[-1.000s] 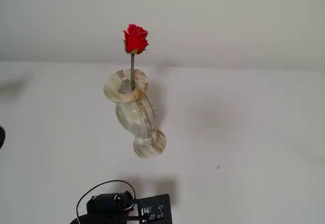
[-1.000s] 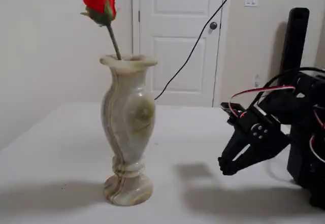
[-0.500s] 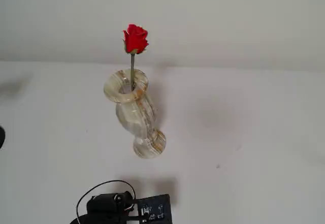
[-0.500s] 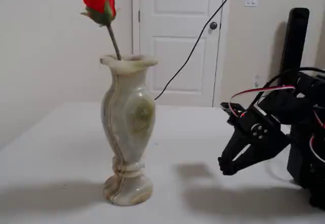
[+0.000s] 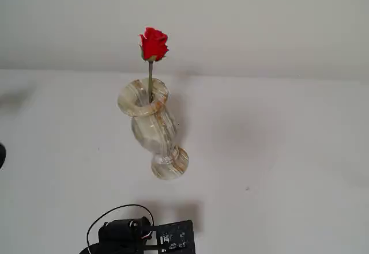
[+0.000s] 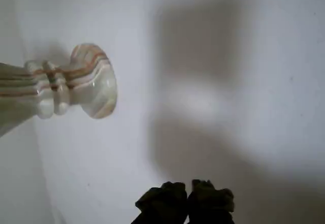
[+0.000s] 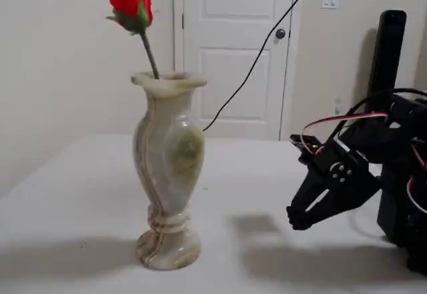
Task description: Pick up rose from vase and place it onto the table
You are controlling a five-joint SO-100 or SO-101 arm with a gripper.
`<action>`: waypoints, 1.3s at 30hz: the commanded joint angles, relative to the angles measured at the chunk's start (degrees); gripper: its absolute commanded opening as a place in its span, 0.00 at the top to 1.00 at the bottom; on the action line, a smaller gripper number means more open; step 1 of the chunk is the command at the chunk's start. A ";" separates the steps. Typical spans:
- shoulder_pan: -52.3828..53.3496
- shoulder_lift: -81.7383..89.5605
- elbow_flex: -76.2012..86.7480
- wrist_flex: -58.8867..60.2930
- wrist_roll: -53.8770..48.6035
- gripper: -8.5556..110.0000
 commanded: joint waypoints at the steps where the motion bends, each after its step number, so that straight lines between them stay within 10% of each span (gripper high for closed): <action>1: -3.43 0.62 -0.18 -1.58 -3.87 0.92; 8: -9.58 0.70 0.88 4.31 -48.78 0.92; 20: 3.60 0.62 -13.71 -18.11 -79.10 0.79; 28: 3.69 -11.07 -18.37 -43.68 -84.02 0.66; 39: 6.24 -48.16 -51.24 -49.13 -83.14 0.66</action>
